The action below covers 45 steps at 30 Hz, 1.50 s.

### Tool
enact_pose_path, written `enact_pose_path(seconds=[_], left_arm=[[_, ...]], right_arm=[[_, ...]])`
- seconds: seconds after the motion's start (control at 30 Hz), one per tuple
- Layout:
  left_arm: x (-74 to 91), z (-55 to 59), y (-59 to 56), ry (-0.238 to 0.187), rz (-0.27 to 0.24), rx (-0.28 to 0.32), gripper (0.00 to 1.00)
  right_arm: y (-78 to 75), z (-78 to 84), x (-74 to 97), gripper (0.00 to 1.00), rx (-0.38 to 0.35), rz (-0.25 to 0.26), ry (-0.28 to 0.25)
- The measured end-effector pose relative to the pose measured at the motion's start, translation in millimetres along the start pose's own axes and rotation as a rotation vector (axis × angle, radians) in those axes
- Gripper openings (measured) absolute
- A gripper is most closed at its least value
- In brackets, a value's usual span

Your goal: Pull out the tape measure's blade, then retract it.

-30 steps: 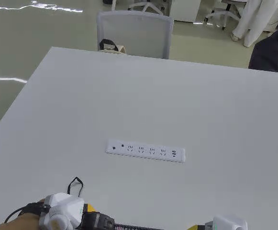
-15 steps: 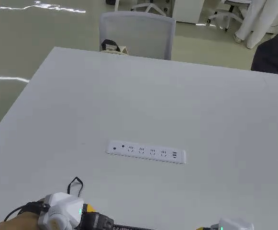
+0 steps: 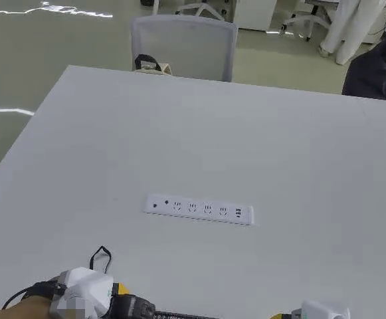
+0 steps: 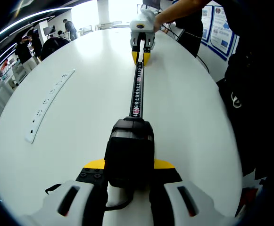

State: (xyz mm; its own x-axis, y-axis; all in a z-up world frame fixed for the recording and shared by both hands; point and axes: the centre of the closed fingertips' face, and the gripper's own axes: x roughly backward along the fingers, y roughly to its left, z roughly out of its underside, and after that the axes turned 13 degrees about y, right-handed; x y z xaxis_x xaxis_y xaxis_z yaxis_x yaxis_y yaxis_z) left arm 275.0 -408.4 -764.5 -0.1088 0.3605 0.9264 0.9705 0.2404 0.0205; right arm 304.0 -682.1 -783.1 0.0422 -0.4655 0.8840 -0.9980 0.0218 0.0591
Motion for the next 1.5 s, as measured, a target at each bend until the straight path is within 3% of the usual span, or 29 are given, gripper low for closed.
enact_pose_path(seconds=[0.27,0.4,0.6,0.73,1.0,1.23,1.37,1.5], left_arm=[[-0.5,-0.7,0.1,0.002,-0.011,-0.006,0.31],[1.2,-1.5,-1.3,0.011,-0.023,-0.041,0.31],[12.0,-5.3,4.4,-0.010,-0.046,-0.024,0.40],[14.2,0.5,2.1,0.002,-0.048,-0.007,0.46],[18.2,12.6,-6.5,-0.011,-0.068,0.093,0.62],[33.0,10.1,-19.8,-0.087,-0.102,0.210,0.71],[39.5,13.3,-29.8,-0.100,-0.127,0.246,0.75],[46.7,13.6,-38.8,-0.140,-0.149,0.305,0.78]], right_arm=[[-1.5,-1.3,0.2,0.14,0.022,0.023,0.022],[-1.1,0.5,0.4,0.15,0.017,0.036,0.040],[6.0,3.8,1.2,0.30,0.031,0.044,0.071],[6.2,3.3,4.9,0.40,-0.006,0.070,0.070],[10.6,0.6,16.8,0.54,-0.108,0.132,0.047],[22.4,-0.4,27.8,0.64,-0.216,0.191,0.010],[31.0,-4.4,36.9,0.67,-0.256,0.228,-0.017],[37.4,-7.5,45.3,0.72,-0.314,0.265,-0.052]])
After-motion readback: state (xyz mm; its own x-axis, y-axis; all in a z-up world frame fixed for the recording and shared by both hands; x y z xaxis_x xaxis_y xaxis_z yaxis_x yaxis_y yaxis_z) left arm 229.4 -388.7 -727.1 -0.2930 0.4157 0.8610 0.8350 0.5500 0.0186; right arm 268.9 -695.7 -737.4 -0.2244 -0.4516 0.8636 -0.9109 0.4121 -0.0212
